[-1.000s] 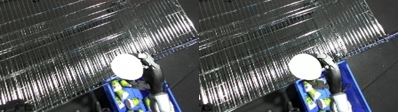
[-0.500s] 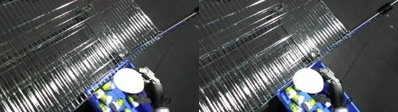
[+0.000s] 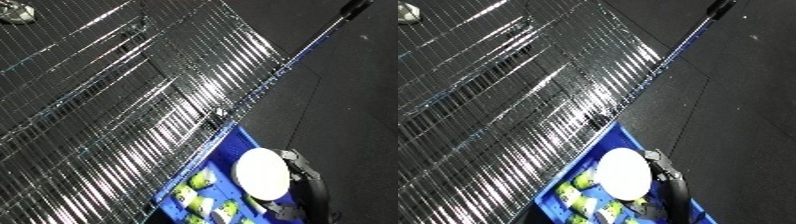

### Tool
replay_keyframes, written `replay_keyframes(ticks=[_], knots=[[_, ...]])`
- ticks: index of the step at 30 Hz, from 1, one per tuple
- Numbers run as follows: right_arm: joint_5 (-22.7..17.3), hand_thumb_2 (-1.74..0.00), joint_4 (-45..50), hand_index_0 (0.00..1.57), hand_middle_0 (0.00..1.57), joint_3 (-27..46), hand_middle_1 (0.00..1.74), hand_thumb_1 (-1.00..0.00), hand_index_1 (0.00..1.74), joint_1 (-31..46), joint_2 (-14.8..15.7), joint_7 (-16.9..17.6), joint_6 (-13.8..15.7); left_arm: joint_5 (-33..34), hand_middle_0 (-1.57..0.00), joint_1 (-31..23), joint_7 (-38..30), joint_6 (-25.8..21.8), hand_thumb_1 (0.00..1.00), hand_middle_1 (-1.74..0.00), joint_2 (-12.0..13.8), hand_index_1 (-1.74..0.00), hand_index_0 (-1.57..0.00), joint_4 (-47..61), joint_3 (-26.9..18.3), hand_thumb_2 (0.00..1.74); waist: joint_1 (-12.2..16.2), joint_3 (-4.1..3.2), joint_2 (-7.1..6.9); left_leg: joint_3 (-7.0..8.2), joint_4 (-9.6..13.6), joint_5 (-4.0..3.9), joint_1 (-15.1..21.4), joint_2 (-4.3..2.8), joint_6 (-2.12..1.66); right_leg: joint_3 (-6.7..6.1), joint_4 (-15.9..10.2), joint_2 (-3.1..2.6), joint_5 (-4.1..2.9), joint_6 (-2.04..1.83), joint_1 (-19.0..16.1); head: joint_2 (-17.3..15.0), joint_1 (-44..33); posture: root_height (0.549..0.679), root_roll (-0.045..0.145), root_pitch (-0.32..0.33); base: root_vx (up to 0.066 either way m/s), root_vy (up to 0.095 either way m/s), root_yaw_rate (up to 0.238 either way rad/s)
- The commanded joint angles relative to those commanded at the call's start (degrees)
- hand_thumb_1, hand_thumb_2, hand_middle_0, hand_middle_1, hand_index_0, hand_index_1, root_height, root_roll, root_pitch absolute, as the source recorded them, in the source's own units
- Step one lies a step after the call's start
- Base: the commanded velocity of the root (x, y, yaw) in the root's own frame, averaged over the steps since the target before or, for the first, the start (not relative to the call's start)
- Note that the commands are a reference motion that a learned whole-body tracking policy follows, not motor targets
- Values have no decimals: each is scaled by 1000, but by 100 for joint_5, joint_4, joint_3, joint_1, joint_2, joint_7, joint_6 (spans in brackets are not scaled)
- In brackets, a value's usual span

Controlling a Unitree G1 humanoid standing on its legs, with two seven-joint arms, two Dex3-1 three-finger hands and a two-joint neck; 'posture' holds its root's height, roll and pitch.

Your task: Pick up the object and place it into the box

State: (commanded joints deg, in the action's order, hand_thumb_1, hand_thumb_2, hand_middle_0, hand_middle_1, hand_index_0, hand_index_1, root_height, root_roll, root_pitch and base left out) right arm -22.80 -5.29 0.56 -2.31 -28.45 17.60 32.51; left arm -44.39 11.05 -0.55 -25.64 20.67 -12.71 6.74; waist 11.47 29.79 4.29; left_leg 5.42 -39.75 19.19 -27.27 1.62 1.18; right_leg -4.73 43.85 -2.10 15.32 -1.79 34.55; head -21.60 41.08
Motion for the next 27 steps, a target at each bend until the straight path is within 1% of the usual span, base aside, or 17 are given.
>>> replay_keyframes(ticks=[2, 5, 7, 11, 13, 16, 18, 22, 27], knots=[[-1, -261, -53, 235, 235, -9, 261, -150, 261, -20, -2, -12, 17, -3, -1570, 40, -31, -6, 1000, -1740, -13, -1740, -1570, -30, 34, 1740, 4, 0, 4, -4, 2, -7, -12, 4, -4, -4, 7, -7, 1, 3, 12, -9, -20, 634, 85, 117, -25, 1, 4], [118, 0, -107, 0, 0, -45, 0, 0, 0, -55, 2, 88, -28, 12, -1570, 101, -52, -22, 1000, -1740, -36, -1740, -1570, -89, 78, 1740, -7, 0, 4, -20, 17, -25, -32, 10, -10, -1, 7, -17, 0, 7, 26, -6, -83, 634, 85, 120, -27, -11, 22], [193, 0, -128, 0, 0, -68, 0, 0, 0, -75, 7, 185, -75, 31, -1570, 131, -72, -29, 1000, -1740, -50, -1740, -1570, -104, 96, 1740, -19, 0, 2, -34, 36, -45, -46, 15, -11, 4, 0, -21, -5, 10, 38, -17, -107, 634, 85, 123, -33, -18, 35], [199, 0, -173, 0, 0, -98, 0, 0, 0, -100, 27, 294, -87, 59, -1570, 167, -90, -41, 1000, -1740, -58, -1740, -1570, -124, 115, 1740, -45, 0, -4, -66, 90, -92, -65, 32, -18, 14, -22, -30, -22, 13, 52, 10, -135, 635, 85, 127, -31, -21, 43], [199, 0, -184, 0, 0, -109, 0, 0, 0, -119, 27, 306, -100, 60, -1570, 185, -87, -46, 1000, -1740, -61, -1740, -1570, -144, 121, 1740, -58, 0, -8, -81, 114, -115, -71, 39, -21, 21, -26, -37, -24, 14, 56, 15, -159, 635, 85, 128, -22, -13, 33], [196, 0, -185, 0, 0, -134, 0, 0, 0, -146, 32, 294, -126, 62, -1570, 222, -90, -32, 1000, -1740, -77, -1740, -1570, -167, 126, 1740, -80, 0, -24, -106, 138, -141, -79, 47, -28, 33, -40, -40, -29, 17, 50, -62, -241, 635, 84, 128, -14, -11, 31], [205, 0, -179, 0, 0, -141, 0, 0, 0, -155, 45, 270, -123, 63, -1570, 238, -87, -14, 1000, -1740, -83, -1740, -1570, -173, 126, 1740, -97, 0, -41, -126, 144, -152, -83, 49, -34, 45, -56, -35, -38, 17, 37, -74, -306, 635, 84, 128, -9, -17, 48], [330, 0, -117, 0, 0, -171, 0, 0, 0, -188, 69, 190, -122, 33, -1570, 250, -85, 31, 1000, -1740, -89, -1740, -1570, -171, 131, 1740, -148, 0, -77, -164, 116, -157, -96, 54, -42, 79, -87, -13, -56, 16, 6, -228, -597, 636, 85, 125, -4, -13, 60], [471, 0, 65, 0, 0, -254, 0, 0, 0, -286, 90, 78, -168, -43, -1570, 236, -85, 132, 1000, -1740, -54, -1740, -1570, -132, 126, 1740, -274, 0, -148, -246, 65, -159, -105, 66, -49, 137, -123, 26, -64, 26, -68, -372, -1148, 637, 84, 117, 2, -31, 105]])
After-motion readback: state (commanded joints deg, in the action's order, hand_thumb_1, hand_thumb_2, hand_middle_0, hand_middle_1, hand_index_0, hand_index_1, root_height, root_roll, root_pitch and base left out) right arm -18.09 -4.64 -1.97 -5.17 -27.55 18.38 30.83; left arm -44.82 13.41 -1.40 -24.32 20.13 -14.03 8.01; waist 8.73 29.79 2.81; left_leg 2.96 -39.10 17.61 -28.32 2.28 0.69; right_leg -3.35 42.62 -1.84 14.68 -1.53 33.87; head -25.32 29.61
